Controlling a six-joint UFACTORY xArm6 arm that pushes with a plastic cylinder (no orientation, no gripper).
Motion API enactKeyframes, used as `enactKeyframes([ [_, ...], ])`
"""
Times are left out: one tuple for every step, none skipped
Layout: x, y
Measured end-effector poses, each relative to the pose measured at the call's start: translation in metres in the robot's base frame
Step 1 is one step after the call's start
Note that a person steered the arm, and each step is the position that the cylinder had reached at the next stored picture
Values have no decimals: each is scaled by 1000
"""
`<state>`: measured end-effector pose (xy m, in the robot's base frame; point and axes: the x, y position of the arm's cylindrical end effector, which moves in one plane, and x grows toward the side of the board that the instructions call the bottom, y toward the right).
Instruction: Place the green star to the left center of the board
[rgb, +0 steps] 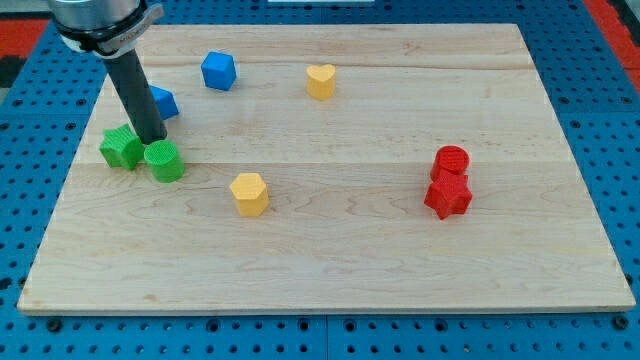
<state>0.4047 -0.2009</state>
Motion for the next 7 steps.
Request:
enactKeyframes([
  [0, 18],
  [12, 51],
  [19, 15],
  [30, 42],
  [30, 23],
  [21, 23],
  [16, 0],
])
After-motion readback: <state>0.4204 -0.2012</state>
